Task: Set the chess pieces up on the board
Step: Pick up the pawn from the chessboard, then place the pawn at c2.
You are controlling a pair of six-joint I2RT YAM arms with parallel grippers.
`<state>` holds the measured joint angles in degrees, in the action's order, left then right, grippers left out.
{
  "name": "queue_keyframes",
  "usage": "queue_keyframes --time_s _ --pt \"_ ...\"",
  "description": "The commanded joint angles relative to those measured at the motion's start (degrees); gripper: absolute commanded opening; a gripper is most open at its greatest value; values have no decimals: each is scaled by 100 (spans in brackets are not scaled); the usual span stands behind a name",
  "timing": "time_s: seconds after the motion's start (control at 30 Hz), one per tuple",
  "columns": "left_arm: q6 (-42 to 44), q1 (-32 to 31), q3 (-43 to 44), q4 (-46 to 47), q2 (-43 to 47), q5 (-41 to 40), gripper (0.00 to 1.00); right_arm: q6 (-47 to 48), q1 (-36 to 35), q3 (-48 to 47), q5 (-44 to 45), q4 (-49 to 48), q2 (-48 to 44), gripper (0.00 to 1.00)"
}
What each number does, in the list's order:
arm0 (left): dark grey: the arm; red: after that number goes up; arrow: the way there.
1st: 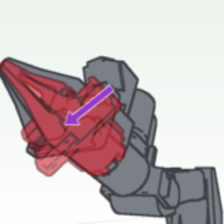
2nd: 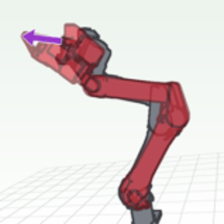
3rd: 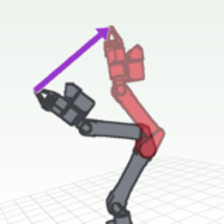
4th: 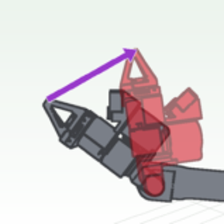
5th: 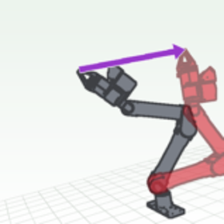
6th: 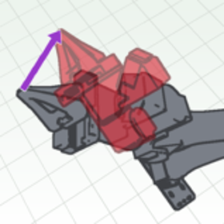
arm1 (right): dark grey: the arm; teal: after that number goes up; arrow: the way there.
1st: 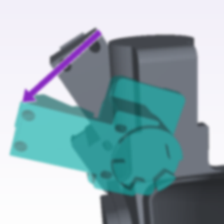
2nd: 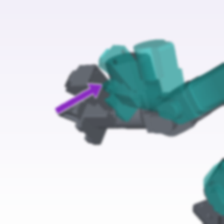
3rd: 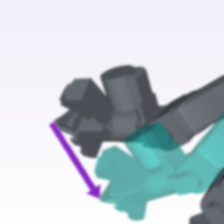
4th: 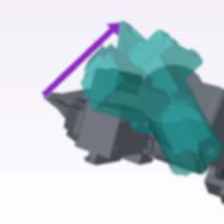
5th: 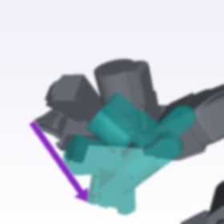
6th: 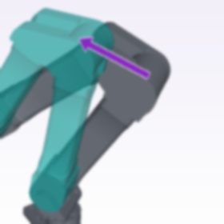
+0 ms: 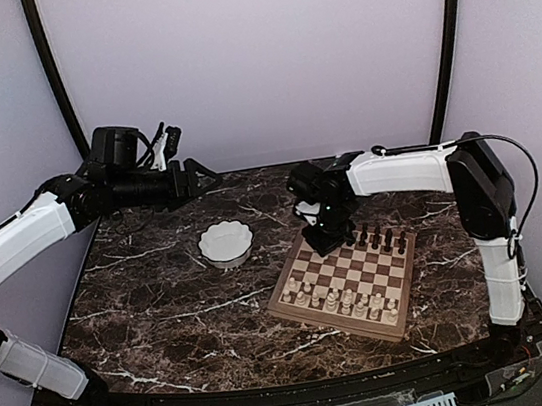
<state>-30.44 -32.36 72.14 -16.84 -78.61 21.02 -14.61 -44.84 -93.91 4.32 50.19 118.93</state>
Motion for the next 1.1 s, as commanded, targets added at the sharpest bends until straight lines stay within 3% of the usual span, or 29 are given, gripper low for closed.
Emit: queue_keyframes --time_s 0.0,0.13,0.4,0.73,1.07 --pt "-68 -8 -126 18 156 153 68 -92 -28 -111 -22 97 -179 3" --pt "-98 -8 -106 87 68 209 67 -123 -42 -8 26 330 -670 1" --pt "-105 -15 33 171 -228 370 67 -180 -206 1209 -154 374 -2318 1" --pt "-2 -41 521 -6 -697 552 66 -305 -418 1990 -49 406 -3311 2" --pt "-97 -51 651 -49 -831 621 64 77 -872 1266 33 178 -2099 2"
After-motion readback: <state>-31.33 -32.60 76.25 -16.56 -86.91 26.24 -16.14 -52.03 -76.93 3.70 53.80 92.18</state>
